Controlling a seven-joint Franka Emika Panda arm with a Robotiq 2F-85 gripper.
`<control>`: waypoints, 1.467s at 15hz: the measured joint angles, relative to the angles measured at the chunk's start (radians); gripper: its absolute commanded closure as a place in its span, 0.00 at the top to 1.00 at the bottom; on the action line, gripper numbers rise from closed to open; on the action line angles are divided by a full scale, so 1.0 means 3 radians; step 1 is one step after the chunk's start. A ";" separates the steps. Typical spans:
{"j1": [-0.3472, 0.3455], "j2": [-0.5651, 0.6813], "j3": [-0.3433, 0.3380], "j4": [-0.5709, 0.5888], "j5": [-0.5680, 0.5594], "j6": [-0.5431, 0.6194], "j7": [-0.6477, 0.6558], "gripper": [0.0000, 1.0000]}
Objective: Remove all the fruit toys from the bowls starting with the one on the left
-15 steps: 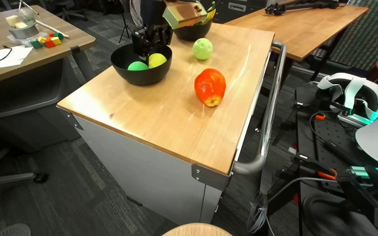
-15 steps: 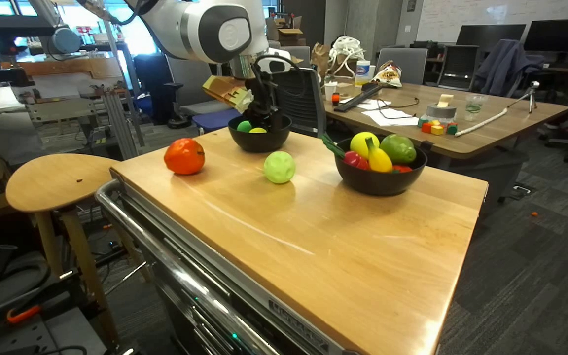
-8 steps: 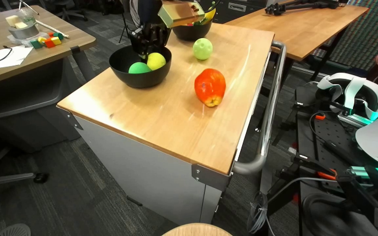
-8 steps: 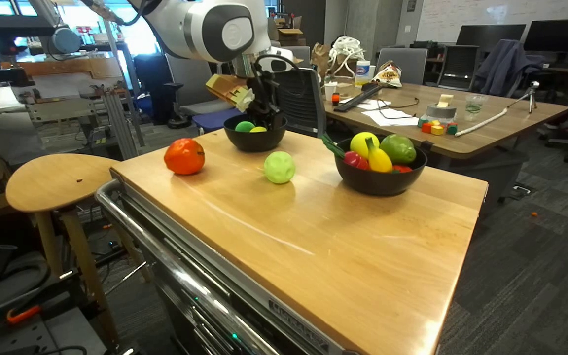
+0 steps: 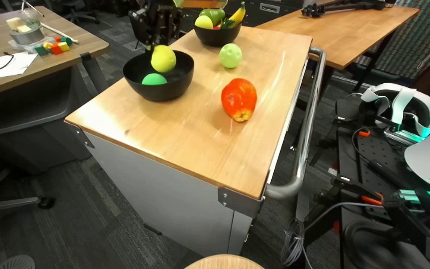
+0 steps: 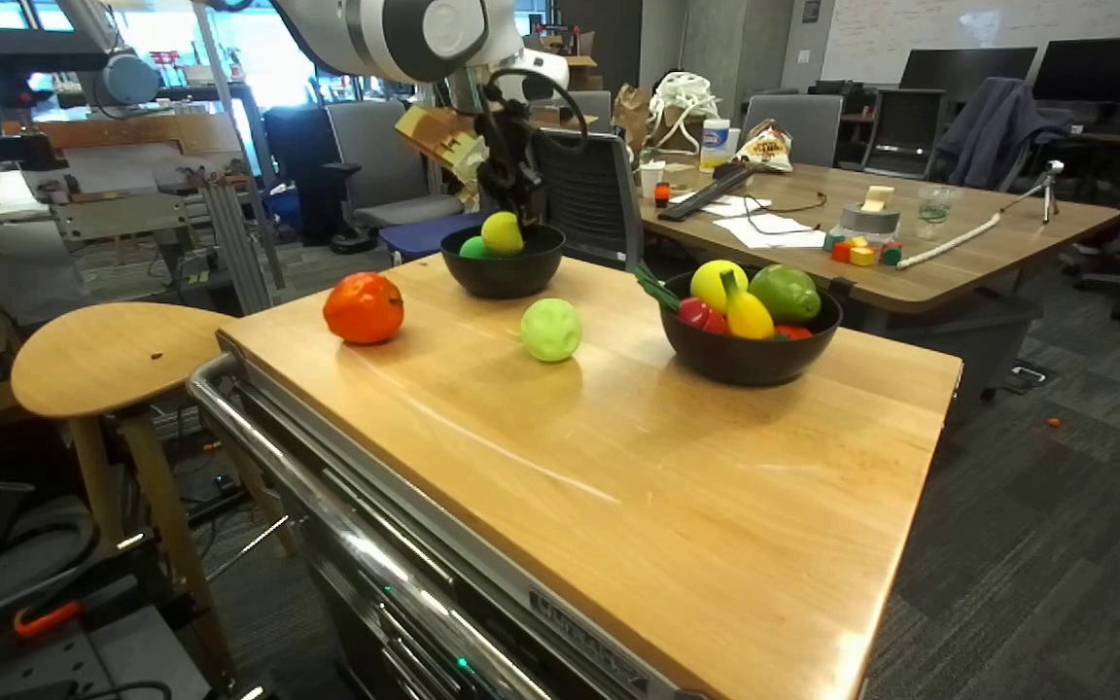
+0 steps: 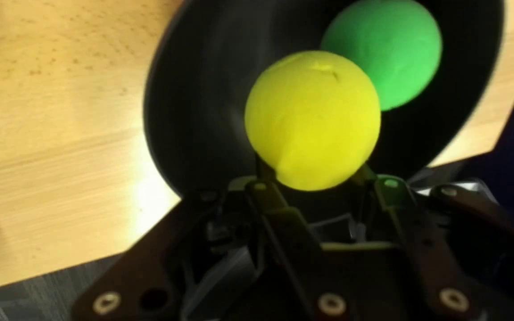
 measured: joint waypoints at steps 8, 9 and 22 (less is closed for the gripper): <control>-0.0006 -0.1012 0.0056 -0.0527 0.0015 -0.0403 -0.0007 0.14; -0.0022 -0.1134 0.0032 -0.0657 -0.0048 -0.0499 -0.0007 0.14; -0.0336 -0.1348 -0.0204 -0.1522 -0.0403 -0.0616 -0.0154 0.14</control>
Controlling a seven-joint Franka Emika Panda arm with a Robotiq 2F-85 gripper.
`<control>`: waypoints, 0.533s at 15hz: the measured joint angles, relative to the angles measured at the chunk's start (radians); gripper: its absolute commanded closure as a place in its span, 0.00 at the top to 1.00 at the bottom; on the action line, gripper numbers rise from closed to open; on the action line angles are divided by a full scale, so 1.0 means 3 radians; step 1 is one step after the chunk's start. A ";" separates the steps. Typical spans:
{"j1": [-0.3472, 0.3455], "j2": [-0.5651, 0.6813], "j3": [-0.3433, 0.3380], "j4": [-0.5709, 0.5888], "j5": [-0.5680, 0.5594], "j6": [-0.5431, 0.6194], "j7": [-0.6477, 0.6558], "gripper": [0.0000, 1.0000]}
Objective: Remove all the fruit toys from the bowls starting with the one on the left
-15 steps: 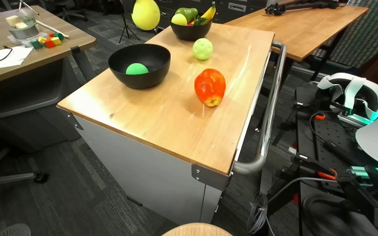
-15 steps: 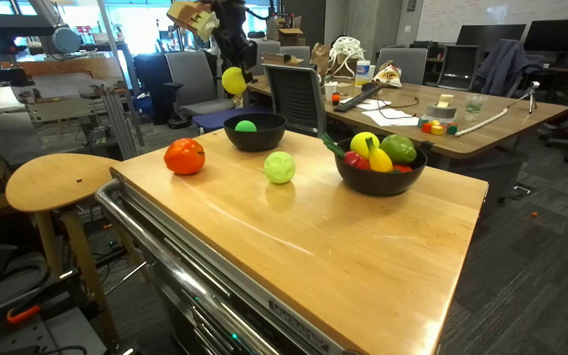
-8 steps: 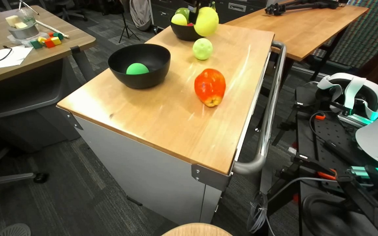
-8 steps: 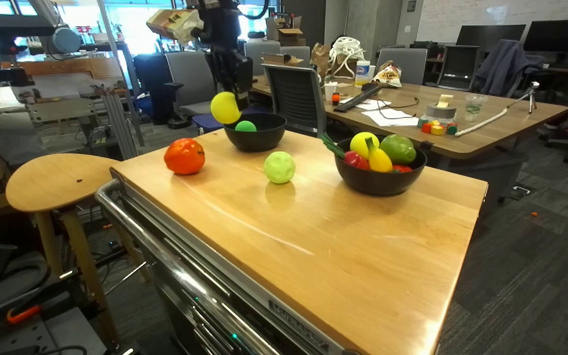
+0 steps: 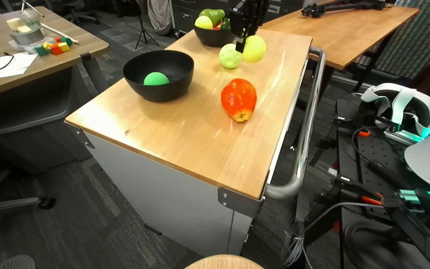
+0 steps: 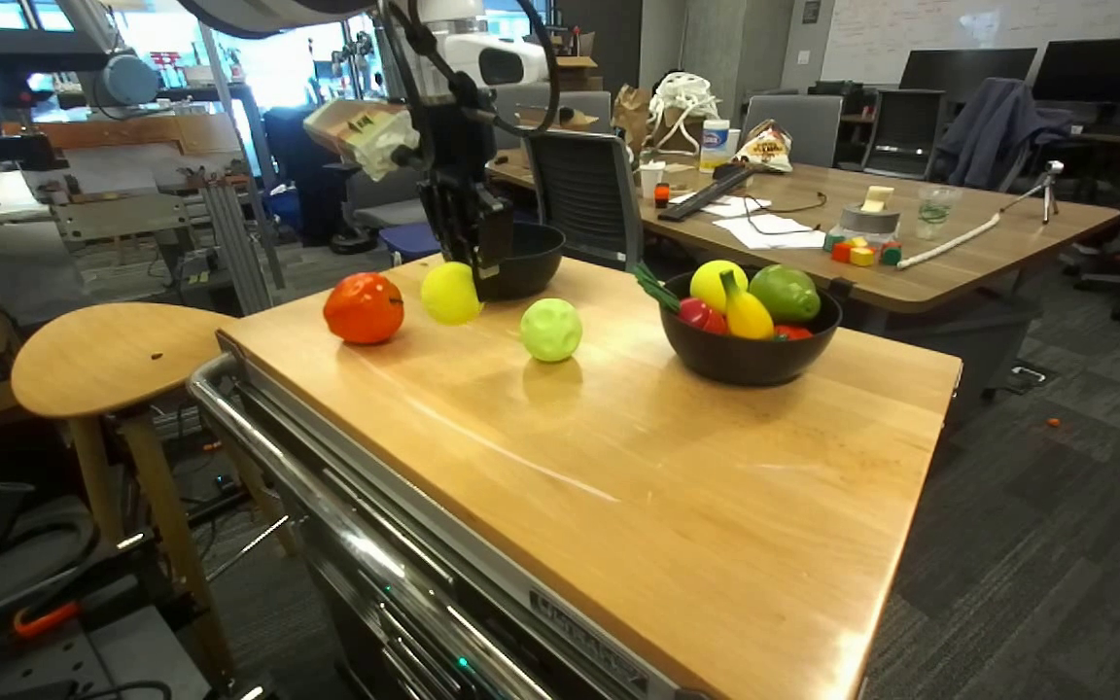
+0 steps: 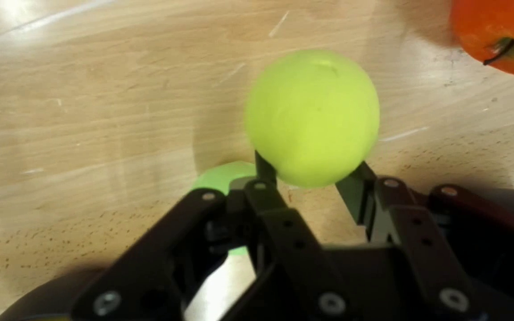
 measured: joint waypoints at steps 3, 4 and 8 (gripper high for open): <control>-0.0014 0.0173 -0.0021 0.0001 -0.0125 0.0165 0.0011 0.65; -0.0018 0.0221 -0.0033 0.0003 -0.0152 0.0185 0.0011 0.66; -0.0017 0.0248 -0.0038 0.0010 -0.0160 0.0191 -0.0069 0.90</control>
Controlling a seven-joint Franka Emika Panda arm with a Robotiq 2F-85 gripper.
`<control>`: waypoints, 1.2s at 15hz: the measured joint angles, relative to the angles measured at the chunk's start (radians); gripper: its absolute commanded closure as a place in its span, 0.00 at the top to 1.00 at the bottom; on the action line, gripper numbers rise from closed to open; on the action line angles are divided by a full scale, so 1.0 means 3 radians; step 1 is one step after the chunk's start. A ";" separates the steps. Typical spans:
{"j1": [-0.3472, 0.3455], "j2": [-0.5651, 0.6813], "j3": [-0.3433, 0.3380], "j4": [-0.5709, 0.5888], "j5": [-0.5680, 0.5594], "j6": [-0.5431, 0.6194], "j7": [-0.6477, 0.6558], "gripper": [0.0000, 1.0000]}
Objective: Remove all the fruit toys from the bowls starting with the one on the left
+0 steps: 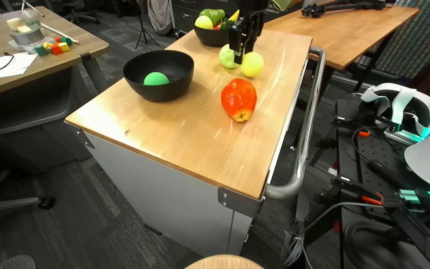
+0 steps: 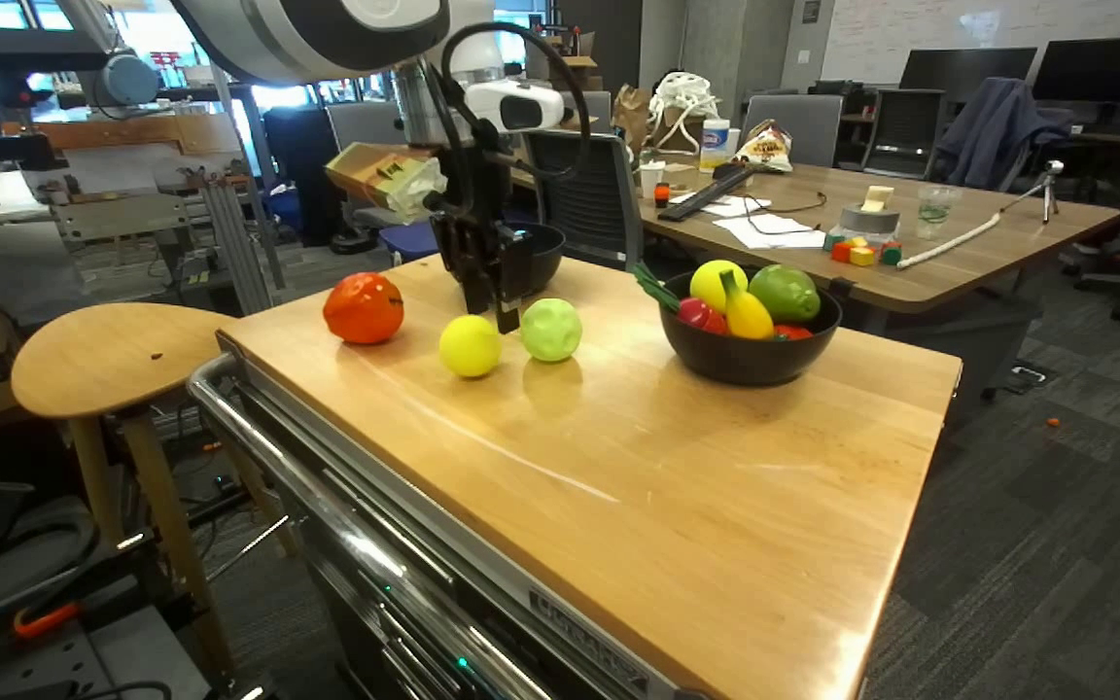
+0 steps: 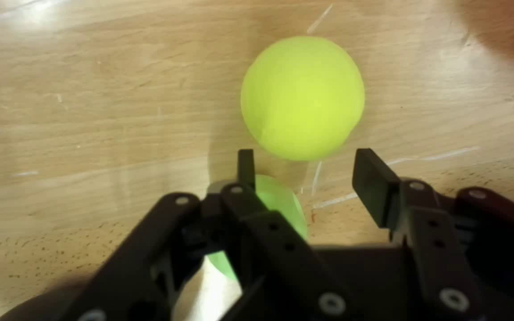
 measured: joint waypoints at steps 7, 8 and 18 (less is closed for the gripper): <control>0.0225 -0.0584 0.0199 0.0173 0.0574 -0.0039 -0.0375 1.00; 0.0274 -0.0607 0.0224 0.0250 0.0644 -0.0038 -0.0386 1.00; 0.0364 0.0524 0.0294 0.1299 0.0919 0.0203 -0.0025 0.43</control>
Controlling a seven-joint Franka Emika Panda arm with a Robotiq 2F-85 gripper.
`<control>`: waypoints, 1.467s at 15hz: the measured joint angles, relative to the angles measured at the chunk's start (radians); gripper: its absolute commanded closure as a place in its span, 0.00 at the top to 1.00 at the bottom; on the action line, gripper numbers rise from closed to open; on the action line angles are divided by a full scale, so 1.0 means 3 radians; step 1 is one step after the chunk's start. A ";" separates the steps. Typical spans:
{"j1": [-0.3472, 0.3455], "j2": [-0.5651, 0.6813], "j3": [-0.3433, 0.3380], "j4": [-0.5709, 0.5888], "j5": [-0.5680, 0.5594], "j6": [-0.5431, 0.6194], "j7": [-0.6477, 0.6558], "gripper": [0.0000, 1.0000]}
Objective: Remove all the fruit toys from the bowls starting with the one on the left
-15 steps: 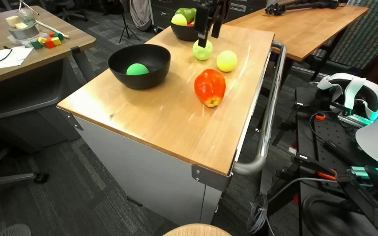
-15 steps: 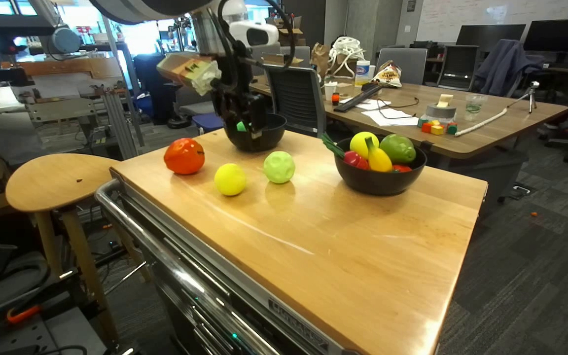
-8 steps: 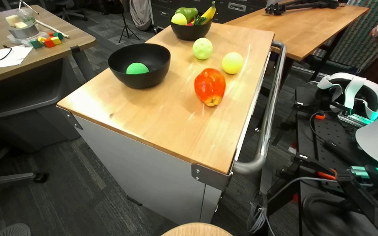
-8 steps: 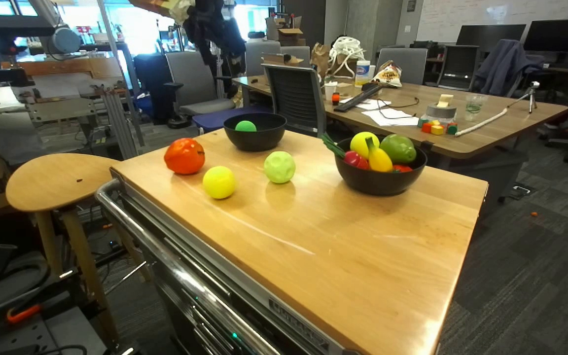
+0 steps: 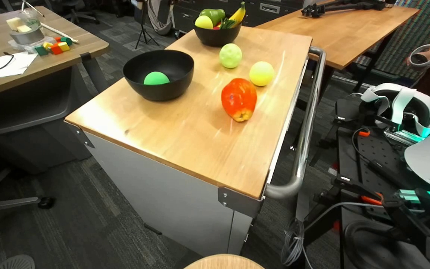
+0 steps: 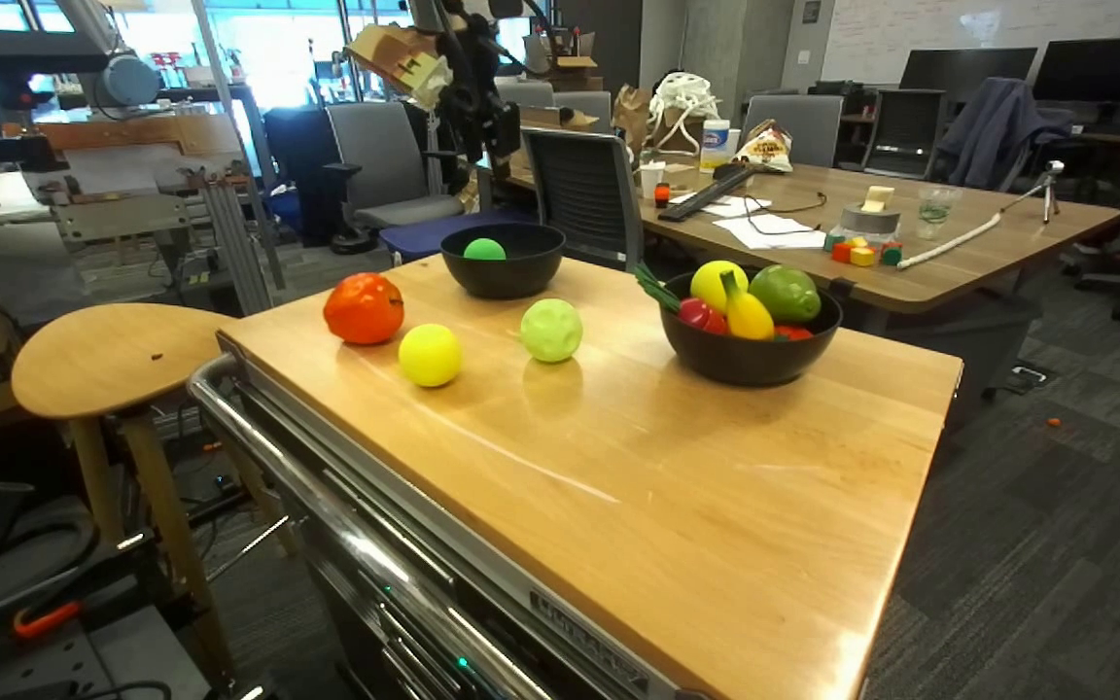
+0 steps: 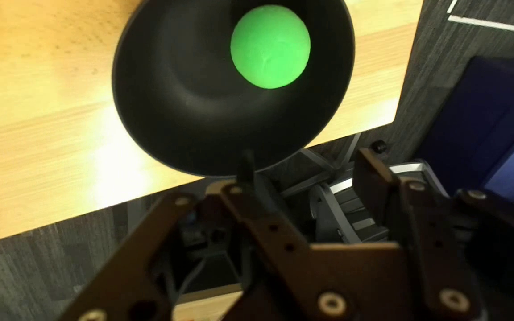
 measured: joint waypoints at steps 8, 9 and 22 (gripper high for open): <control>0.0005 0.0723 0.0000 0.0509 0.0000 -0.0001 0.0323 0.63; 0.0005 0.0776 0.0000 0.0544 0.0000 -0.0006 0.0358 0.62; 0.0046 0.0988 0.0000 0.0595 0.0000 -0.0106 0.0531 0.62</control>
